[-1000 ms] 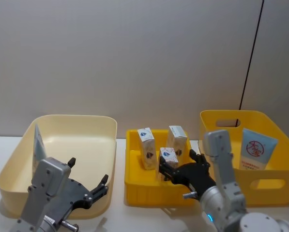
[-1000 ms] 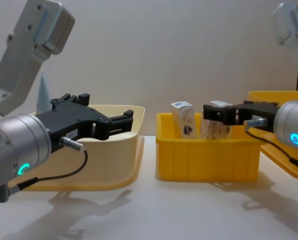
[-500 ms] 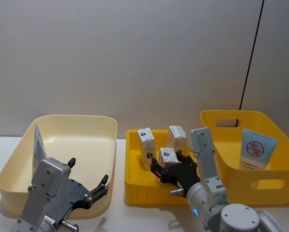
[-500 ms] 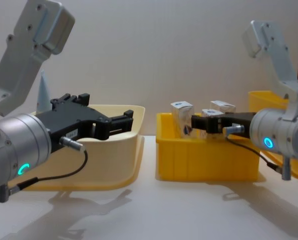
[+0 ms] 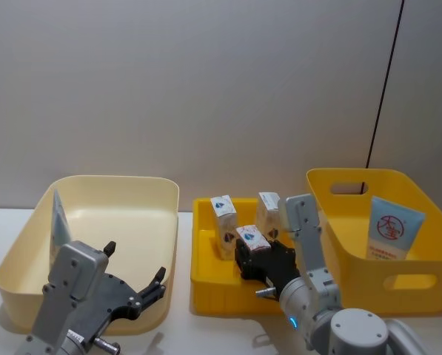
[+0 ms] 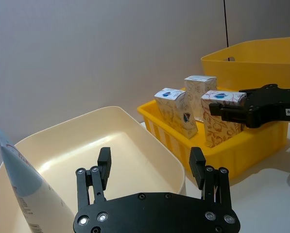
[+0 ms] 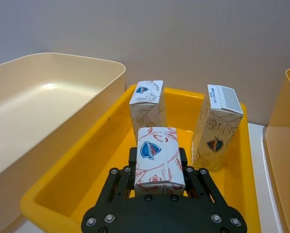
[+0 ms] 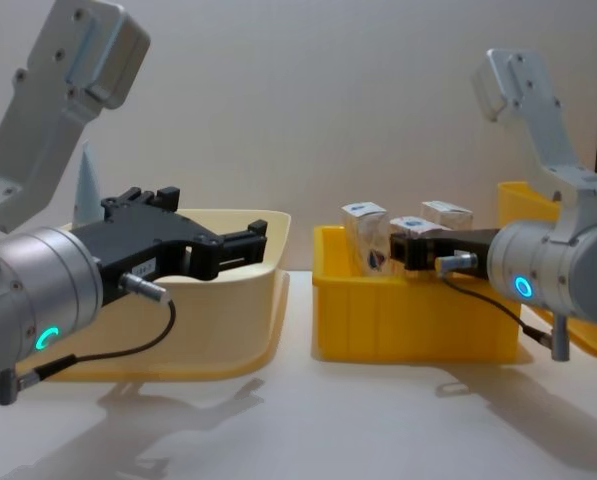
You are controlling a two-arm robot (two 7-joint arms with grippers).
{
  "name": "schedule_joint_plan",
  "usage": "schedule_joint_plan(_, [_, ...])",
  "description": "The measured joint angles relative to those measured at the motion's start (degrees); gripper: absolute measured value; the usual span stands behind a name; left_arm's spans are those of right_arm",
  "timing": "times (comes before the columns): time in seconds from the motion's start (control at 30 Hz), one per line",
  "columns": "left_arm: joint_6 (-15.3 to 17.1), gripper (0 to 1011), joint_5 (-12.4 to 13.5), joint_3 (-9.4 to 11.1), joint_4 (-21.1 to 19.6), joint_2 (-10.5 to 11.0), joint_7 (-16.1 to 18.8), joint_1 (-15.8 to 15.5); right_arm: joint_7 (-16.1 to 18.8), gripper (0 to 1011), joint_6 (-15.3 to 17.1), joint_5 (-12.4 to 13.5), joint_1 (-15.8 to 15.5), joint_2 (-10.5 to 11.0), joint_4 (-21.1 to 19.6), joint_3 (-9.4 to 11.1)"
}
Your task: Bimanual collaborative sorting of washing and personal care products
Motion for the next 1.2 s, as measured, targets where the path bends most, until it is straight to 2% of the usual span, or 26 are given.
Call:
schedule_joint_plan(0.1, [0.0, 1004, 0.0, 0.0, 0.0, 0.0, 0.0, 0.0, 0.1, 404, -0.5, 0.0, -0.1, 0.0, -0.2, 0.1])
schedule_joint_plan(0.7, [0.0, 1003, 0.0, 0.0, 0.0, 0.0, 0.0, 0.0, 1.6, 402, -7.7, 0.0, -1.1, 1.1, -5.1, 2.4])
schedule_joint_plan(0.93, [0.0, 1003, 0.0, 0.0, 0.0, 0.0, 0.0, 0.0, 1.8, 402, -11.0, 0.1, -1.2, 1.9, -7.9, 4.3])
schedule_joint_plan(1.2, [0.0, 1003, 0.0, 0.0, 0.0, 0.0, 0.0, 0.0, 1.2, 402, -14.6, 0.2, -1.6, 3.4, -11.5, 7.9])
